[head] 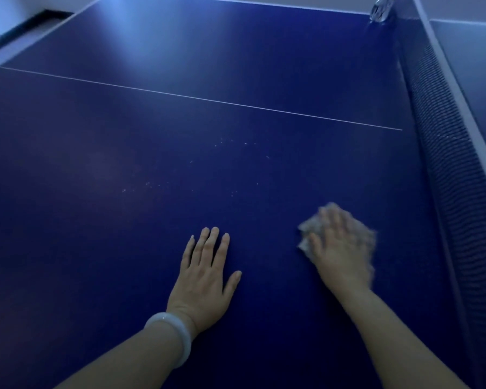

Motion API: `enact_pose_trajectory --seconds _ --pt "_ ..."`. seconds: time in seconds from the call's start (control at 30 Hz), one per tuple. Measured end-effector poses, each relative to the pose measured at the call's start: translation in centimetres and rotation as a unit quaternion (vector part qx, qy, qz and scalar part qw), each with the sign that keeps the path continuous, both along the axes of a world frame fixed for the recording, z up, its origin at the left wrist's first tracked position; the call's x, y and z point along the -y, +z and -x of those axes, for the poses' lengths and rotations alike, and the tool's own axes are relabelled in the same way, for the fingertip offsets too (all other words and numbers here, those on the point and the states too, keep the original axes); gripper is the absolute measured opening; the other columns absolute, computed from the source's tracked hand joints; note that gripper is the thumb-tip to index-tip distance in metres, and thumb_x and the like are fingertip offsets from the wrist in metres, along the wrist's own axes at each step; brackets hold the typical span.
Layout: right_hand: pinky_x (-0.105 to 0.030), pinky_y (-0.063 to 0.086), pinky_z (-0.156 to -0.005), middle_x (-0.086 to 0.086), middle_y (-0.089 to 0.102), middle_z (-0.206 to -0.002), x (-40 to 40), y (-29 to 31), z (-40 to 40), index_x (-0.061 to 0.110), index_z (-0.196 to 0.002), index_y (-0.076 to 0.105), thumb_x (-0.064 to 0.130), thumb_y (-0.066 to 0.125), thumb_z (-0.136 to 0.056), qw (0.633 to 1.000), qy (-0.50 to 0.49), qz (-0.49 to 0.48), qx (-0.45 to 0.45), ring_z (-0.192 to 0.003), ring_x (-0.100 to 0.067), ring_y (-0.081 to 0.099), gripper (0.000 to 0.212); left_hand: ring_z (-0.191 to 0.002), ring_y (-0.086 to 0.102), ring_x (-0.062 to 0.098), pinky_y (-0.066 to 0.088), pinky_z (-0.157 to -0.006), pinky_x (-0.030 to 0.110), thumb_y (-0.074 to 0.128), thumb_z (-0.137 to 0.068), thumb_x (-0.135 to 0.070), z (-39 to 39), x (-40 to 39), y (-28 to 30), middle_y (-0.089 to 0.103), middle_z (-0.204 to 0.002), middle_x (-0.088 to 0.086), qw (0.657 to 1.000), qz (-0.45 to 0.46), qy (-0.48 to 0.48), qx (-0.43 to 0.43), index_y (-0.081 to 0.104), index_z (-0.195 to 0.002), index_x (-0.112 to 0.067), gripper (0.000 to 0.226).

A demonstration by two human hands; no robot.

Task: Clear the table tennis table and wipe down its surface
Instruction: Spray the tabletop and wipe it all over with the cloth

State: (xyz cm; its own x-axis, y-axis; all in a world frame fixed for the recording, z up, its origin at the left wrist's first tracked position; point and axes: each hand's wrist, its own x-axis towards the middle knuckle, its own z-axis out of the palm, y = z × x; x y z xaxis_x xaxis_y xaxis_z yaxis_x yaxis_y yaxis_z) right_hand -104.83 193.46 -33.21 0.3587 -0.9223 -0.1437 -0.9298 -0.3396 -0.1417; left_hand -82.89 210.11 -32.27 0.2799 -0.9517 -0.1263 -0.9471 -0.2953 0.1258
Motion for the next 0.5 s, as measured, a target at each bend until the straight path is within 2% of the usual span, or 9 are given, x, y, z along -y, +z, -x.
enact_pose_trajectory --seconds 0.1,0.17,0.27,0.37,0.5 --pt "-0.058 0.009 -0.119 0.005 -0.010 -0.164 -3.7 -0.1 3.7 0.023 -0.158 0.006 0.052 0.010 -0.101 0.992 -0.128 0.019 -0.003 -0.151 -0.017 -0.007 0.064 -0.149 -0.016 0.019 -0.006 -0.122 0.044 0.004 -0.095 -0.061 -0.2 0.1 -0.3 -0.004 -0.164 0.006 1.000 -0.004 -0.004 0.007 0.000 -0.156 -0.019 0.075" --pt "-0.058 0.009 -0.119 0.000 -0.001 -0.164 -7.3 -0.1 2.3 0.018 -0.157 0.013 0.050 0.011 -0.100 0.988 -0.152 0.025 -0.020 -0.151 -0.023 0.000 0.065 -0.149 -0.016 0.019 -0.006 -0.122 0.045 0.004 -0.095 -0.061 -0.2 0.0 -0.3 -0.005 -0.164 0.006 1.000 -0.008 -0.008 0.006 0.000 -0.156 -0.018 0.075" --pt "-0.055 0.003 -0.120 -0.006 -0.002 -0.165 -10.3 0.6 -3.3 0.019 -0.156 0.006 0.047 0.001 -0.099 0.994 -0.108 0.021 -0.020 -0.152 -0.025 0.000 0.064 -0.150 -0.011 0.022 -0.002 -0.122 0.047 0.006 -0.096 -0.059 -0.1 -0.1 -0.1 -0.001 -0.164 0.009 1.000 -0.008 -0.007 0.000 0.004 -0.156 -0.016 0.074" --pt "-0.054 -0.002 -0.121 -0.006 -0.010 -0.164 -9.6 1.0 -7.9 0.018 -0.155 -0.002 0.050 -0.006 -0.092 0.999 -0.047 0.015 -0.006 -0.152 -0.024 -0.007 0.071 -0.151 -0.004 0.024 0.006 -0.122 0.049 0.010 -0.097 -0.056 -0.1 -0.2 0.2 0.004 -0.163 0.011 1.000 -0.010 -0.011 -0.014 0.011 -0.156 -0.014 0.073" --pt "-0.052 -0.006 -0.121 -0.002 -0.020 -0.162 -7.5 0.8 -9.9 0.021 -0.155 -0.010 0.051 -0.015 -0.087 0.999 -0.032 0.027 0.004 -0.150 -0.020 -0.018 0.074 -0.146 -0.027 0.018 -0.012 -0.121 0.044 0.004 -0.095 -0.058 -0.6 -0.3 0.0 -0.016 -0.162 0.006 0.999 0.003 -0.028 -0.041 -0.005 -0.156 -0.019 0.073"
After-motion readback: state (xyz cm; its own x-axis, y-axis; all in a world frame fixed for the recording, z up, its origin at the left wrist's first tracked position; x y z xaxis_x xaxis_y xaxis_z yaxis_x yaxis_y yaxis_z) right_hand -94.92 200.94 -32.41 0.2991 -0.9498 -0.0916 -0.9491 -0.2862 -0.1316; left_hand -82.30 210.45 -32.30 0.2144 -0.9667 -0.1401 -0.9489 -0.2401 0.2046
